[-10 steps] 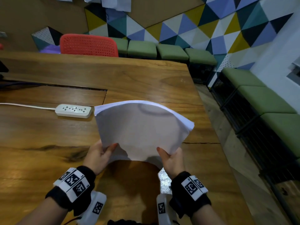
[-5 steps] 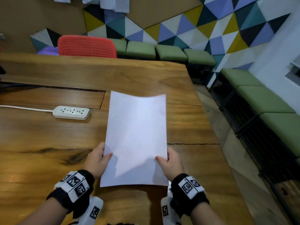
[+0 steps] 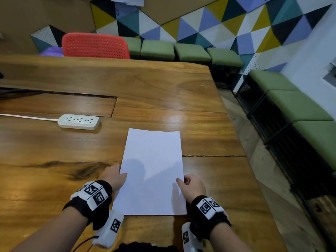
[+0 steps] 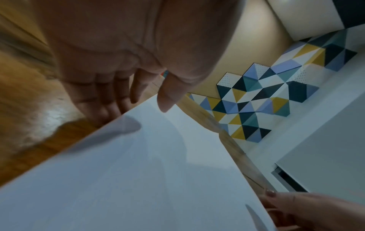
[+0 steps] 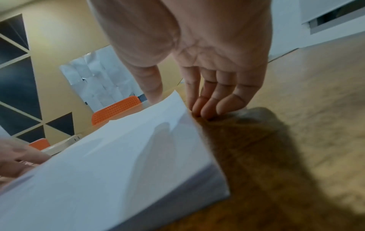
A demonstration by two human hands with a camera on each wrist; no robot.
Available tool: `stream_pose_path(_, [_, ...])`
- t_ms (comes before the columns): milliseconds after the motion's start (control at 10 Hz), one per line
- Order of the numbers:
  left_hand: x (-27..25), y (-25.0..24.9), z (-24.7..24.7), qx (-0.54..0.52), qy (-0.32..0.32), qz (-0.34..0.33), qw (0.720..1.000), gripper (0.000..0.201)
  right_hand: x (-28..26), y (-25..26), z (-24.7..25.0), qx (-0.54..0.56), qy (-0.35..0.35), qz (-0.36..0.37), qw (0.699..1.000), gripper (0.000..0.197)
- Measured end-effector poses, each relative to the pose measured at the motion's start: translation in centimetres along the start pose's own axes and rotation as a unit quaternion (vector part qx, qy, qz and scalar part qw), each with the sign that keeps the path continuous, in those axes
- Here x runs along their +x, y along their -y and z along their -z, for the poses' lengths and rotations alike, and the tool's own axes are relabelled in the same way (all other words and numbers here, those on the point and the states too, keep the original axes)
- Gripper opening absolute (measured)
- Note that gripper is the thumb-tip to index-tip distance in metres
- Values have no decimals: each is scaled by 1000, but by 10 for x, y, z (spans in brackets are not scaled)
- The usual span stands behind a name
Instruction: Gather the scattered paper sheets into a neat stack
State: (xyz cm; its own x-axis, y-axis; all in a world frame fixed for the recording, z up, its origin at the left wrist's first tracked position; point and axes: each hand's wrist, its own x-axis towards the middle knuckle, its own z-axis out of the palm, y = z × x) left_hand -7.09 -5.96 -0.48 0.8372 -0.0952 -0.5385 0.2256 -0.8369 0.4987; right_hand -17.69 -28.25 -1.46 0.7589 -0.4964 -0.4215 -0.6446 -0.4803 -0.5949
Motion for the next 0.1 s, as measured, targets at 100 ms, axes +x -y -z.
stream_pose_path(100, [-4,-4,2,-44,-9,-9,999,37,5,-6,-4,11,-6,-18,1000,28])
